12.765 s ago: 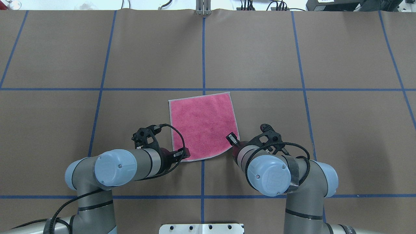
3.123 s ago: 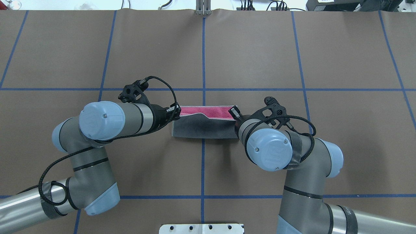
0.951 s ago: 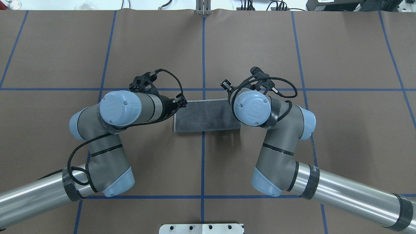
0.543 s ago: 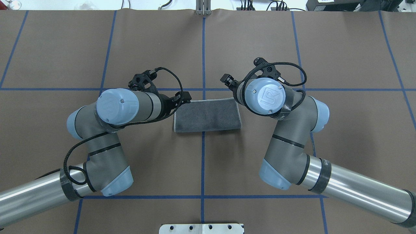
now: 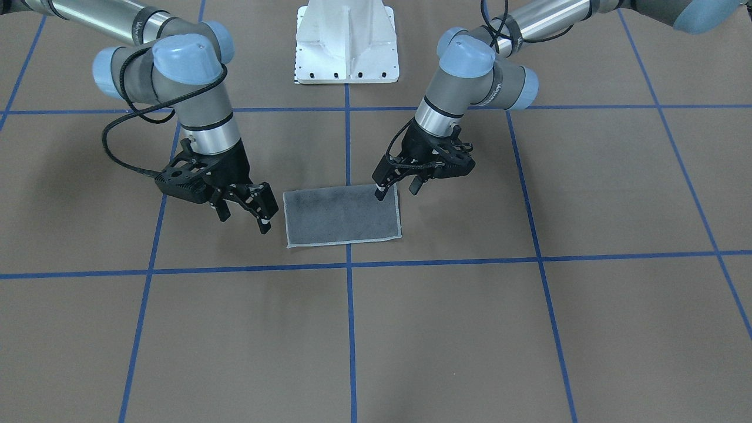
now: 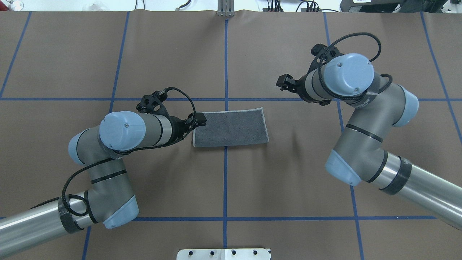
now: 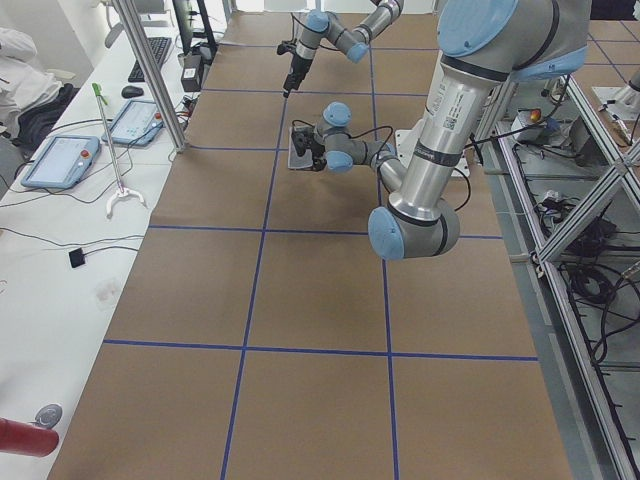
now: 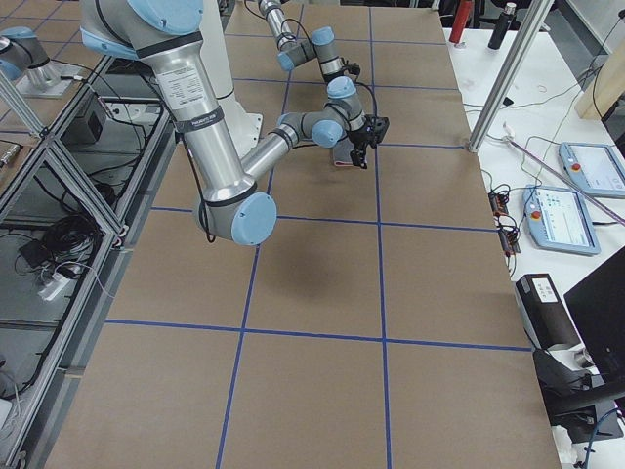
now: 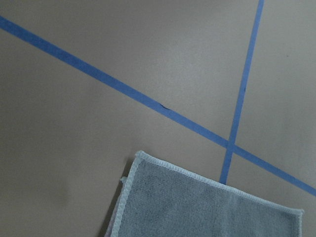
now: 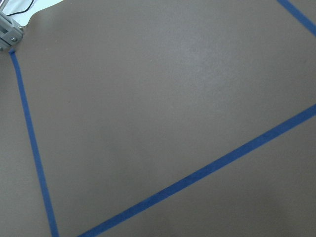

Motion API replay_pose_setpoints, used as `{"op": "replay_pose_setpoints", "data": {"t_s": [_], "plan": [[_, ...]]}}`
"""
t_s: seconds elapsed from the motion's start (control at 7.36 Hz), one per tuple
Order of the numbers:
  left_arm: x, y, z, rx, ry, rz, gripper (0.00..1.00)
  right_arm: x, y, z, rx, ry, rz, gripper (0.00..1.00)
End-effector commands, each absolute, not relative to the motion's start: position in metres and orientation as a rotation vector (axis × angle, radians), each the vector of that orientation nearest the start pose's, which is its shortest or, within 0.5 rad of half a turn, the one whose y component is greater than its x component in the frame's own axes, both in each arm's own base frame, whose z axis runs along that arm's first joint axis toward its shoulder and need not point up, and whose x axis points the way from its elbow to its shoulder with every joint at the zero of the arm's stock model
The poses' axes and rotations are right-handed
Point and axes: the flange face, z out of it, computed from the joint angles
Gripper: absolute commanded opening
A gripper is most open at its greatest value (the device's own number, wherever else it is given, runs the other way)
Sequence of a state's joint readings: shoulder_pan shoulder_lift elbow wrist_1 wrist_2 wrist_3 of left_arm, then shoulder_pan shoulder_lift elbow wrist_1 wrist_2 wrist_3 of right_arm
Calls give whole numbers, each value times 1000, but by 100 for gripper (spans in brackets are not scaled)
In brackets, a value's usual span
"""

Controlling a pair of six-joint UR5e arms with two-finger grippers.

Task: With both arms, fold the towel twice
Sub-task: 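Raise the right gripper away while the left gripper moves to the strip's end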

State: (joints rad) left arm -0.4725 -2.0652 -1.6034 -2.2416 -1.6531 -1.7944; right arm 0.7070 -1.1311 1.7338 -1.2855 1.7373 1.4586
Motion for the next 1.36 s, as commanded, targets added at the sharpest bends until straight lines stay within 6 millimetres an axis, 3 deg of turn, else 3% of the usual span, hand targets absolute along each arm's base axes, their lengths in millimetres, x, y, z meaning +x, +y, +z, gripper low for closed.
{"op": "replay_pose_setpoints", "data": {"t_s": [0.0, 0.27, 1.22], "plan": [[556, -393, 284, -12, 1230, -644, 83, -389, -515, 323, 227, -865, 399, 100], [562, -385, 277, -91, 1274, -811, 71, -388, -515, 322, 228, -867, 401, 100], [565, -385, 290, -96, 1252, -816, 69, -387, -514, 319, 232, -872, 401, 100]]}}
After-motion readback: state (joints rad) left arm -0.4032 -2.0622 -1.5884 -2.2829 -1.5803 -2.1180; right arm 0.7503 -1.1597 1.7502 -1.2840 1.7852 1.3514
